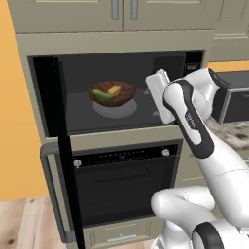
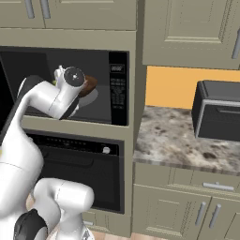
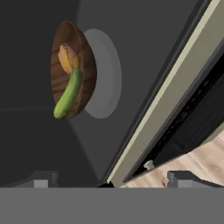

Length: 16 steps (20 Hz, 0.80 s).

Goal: The microwave is finished heating the chicken drumstick and cucumber. Take the bowl containing the food and place it on the dining counter.

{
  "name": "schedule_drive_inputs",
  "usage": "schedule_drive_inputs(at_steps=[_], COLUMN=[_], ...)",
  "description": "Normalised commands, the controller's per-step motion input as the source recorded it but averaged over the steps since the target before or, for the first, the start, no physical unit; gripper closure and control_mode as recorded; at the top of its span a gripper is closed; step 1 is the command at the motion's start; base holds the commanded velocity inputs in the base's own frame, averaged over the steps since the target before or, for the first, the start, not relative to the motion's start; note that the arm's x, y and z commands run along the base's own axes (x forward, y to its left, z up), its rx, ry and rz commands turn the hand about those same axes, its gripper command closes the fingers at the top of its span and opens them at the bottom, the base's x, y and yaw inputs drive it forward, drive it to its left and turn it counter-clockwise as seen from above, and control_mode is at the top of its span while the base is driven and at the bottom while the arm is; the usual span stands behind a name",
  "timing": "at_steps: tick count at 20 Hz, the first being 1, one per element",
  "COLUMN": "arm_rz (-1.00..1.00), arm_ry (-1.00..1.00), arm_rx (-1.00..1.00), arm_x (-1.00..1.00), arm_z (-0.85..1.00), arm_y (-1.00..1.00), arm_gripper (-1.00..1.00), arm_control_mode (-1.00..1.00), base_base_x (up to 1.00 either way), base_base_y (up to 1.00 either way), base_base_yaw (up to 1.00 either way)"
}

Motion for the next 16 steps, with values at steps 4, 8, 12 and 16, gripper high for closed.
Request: schedule_drive_inputs(at_steps=[4,8,12,16], arm_rz=[-0.04,-0.04,-0.03,-0.05], arm_ry=[0.05,0.06,0.03,0.01], arm_rx=[-0.06,-0.04,-0.01,0.0], arm_x=[0.88,0.81,0.76,0.62], arm_z=[-0.31,-0.3,-0.18,-0.11], arm_y=[0.18,0.05,0.04,0.12], arm_gripper=[-1.0,-1.0,-1.0,-1.0], arm_control_mode=[-1.0,-1.0,-1.0,-1.0], base_base_x=[0.0,0.0,0.0,0.0], base_base_y=[0.0,0.0,0.0,0.0], base_base_yaw=[0.0,0.0,0.0,0.0])
